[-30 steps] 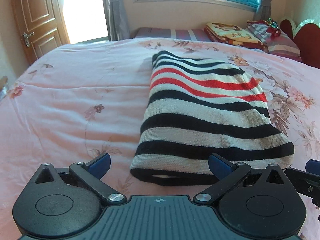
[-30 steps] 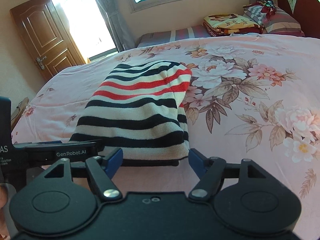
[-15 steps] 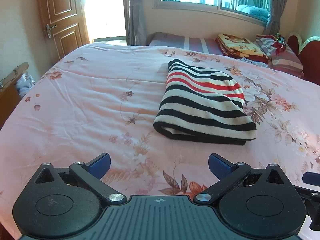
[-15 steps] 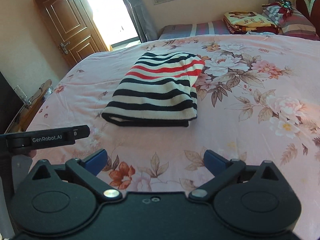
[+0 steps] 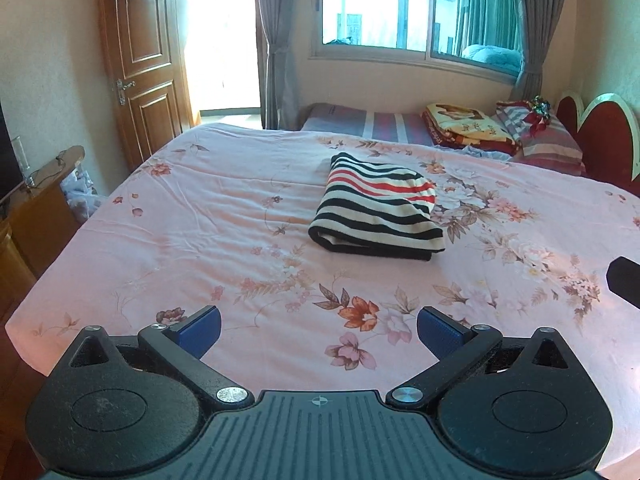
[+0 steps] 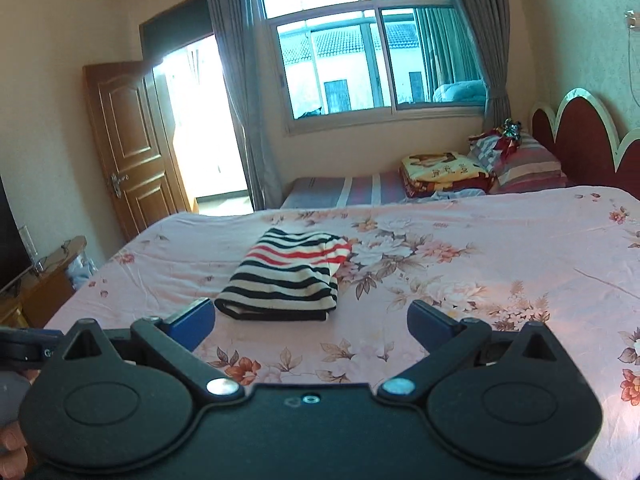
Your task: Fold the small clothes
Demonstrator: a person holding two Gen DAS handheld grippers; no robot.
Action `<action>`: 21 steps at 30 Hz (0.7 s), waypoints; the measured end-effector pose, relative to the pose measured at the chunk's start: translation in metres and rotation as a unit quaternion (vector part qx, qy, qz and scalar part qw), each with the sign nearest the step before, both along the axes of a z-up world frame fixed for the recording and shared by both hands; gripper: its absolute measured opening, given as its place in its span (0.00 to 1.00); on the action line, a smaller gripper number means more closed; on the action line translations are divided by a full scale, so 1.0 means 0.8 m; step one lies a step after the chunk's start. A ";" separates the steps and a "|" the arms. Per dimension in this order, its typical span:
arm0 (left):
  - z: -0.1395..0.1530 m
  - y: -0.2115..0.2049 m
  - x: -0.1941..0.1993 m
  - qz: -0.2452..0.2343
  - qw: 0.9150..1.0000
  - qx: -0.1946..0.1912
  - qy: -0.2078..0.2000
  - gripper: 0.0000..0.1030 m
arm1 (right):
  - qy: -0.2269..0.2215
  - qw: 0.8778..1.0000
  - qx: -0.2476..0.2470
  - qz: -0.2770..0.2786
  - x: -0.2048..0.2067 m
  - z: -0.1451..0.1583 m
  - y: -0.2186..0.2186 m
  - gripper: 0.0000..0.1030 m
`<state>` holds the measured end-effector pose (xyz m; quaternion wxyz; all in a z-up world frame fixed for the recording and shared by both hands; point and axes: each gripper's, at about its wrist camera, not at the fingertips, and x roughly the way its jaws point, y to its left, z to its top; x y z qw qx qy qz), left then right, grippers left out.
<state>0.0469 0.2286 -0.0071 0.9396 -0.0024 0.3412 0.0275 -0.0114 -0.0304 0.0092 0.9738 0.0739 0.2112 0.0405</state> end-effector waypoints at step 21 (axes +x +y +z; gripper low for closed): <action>0.041 -0.006 -0.086 0.014 0.999 0.011 -0.047 1.00 | 0.001 0.999 -0.049 -0.021 -0.042 0.006 0.016 0.99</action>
